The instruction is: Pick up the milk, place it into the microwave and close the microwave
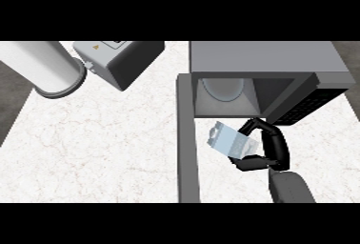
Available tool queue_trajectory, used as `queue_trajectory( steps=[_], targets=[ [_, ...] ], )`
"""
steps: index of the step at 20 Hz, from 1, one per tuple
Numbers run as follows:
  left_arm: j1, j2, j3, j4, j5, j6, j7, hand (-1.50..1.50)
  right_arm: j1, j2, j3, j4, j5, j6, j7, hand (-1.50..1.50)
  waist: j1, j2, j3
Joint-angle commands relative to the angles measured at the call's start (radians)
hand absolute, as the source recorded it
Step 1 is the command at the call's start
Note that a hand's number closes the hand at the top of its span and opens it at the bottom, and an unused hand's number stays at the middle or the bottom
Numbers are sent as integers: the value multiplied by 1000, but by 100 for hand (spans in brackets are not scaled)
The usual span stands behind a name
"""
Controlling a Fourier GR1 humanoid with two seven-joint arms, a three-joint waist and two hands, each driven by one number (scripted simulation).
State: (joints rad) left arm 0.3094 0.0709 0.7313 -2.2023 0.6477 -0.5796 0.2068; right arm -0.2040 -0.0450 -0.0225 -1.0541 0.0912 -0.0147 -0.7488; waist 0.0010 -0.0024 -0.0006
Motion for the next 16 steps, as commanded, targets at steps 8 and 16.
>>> queue_trajectory(
  steps=[8, 16],
  targets=[
    [37, -17, 37, 9, 23, -52, -14, -150, -213, 44, 39, -56, 88, -202, 266, 150, 11, 1, 0],
    [31, 19, 78, 64, 56, -82, -29, -150, -492, -30, -37, 310, 189, -270, 243, 150, 29, 8, 1]
  ],
)
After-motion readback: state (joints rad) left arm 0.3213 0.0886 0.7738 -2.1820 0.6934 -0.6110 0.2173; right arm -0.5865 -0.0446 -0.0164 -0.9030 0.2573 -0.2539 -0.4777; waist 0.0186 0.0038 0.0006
